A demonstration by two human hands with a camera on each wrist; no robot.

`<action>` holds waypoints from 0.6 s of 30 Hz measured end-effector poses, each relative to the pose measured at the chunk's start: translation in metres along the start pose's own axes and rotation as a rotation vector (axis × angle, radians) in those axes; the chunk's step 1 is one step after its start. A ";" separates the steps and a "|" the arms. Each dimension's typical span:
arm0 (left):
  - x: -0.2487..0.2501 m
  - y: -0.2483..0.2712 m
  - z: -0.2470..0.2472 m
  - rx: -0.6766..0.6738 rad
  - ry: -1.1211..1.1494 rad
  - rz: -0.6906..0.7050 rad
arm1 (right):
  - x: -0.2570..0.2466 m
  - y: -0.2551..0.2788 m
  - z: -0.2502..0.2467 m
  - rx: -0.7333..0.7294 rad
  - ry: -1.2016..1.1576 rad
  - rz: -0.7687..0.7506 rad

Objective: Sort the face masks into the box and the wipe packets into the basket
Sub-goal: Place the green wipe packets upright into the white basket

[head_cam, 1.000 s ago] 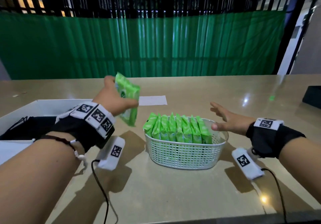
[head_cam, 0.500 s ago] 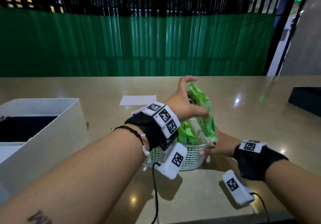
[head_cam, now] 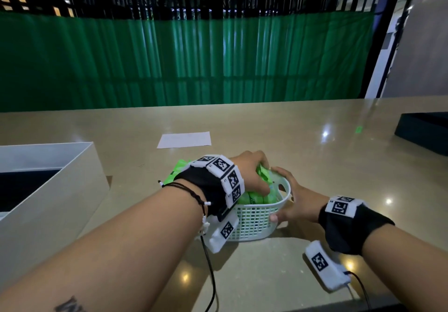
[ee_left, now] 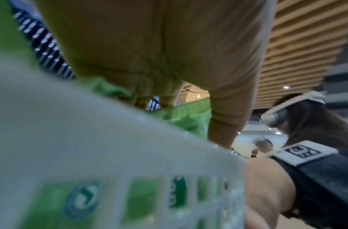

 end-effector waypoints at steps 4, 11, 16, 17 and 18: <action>0.006 0.002 0.011 -0.072 -0.272 0.027 | 0.002 0.000 -0.001 -0.006 0.051 0.034; 0.020 0.003 0.033 -0.108 -0.436 0.066 | 0.002 0.003 -0.004 -0.013 0.102 0.054; 0.021 0.008 0.041 -0.117 -0.467 0.030 | 0.002 0.005 -0.005 -0.018 0.142 0.062; 0.020 0.010 0.040 -0.136 -0.442 0.016 | 0.002 0.005 -0.007 -0.014 0.172 0.073; 0.019 0.013 0.039 -0.158 -0.424 0.009 | 0.003 0.006 -0.008 -0.016 0.196 0.081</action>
Point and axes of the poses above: each hand's wrist, its own y-axis away from the middle knuckle, its own z-axis out of the palm, x = y × z, the point moved 10 cm from there along -y, towards the middle knuckle, and after that the axes turned 2 degrees about x, right-handed, at the moved point
